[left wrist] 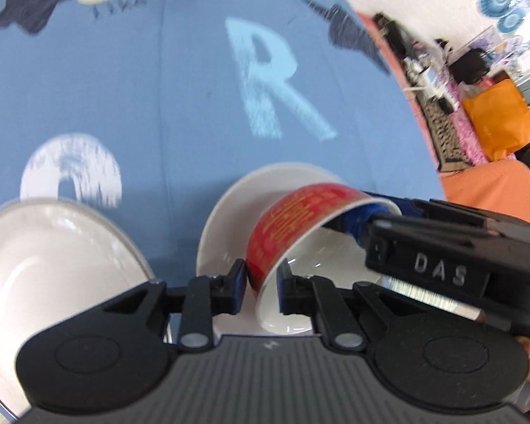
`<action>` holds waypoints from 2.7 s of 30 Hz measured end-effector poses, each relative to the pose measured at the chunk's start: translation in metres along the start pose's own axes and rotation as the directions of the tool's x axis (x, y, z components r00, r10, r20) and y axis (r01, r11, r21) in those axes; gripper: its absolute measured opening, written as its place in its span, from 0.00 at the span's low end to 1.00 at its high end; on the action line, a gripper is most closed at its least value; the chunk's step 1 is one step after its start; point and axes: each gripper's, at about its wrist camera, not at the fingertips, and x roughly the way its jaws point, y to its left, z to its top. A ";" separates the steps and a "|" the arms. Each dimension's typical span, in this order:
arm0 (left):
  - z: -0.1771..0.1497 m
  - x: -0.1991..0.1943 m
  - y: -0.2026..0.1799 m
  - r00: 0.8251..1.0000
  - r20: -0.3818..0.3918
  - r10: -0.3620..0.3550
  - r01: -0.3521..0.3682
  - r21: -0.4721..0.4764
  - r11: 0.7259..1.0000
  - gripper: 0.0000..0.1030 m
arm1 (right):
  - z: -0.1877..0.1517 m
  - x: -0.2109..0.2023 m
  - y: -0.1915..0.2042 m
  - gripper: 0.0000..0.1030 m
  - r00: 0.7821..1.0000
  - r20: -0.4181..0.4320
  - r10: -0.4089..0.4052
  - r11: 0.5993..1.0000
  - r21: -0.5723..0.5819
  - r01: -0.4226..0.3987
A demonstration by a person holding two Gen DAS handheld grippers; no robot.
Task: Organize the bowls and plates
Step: 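Lift the red bowl with both tools, lower it into the large white bowl, open, then move both tools to the small red-patterned white bowl and close on its rim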
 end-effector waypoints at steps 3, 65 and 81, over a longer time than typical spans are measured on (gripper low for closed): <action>-0.004 0.007 0.005 1.000 -0.027 0.008 -0.008 -0.011 1.000 0.07 | -0.015 0.010 -0.004 0.26 0.999 -0.039 0.003 1.000 -0.006 -0.003; 0.357 0.079 0.135 0.975 0.141 0.171 -0.156 -0.115 0.981 0.57 | 0.280 0.205 -0.027 0.33 0.999 -0.004 0.034 0.997 0.069 -0.034; 0.348 0.090 0.150 0.989 0.120 0.088 -0.065 -0.180 0.982 0.01 | 0.280 0.254 -0.003 0.16 0.991 -0.071 0.113 0.993 -0.038 -0.116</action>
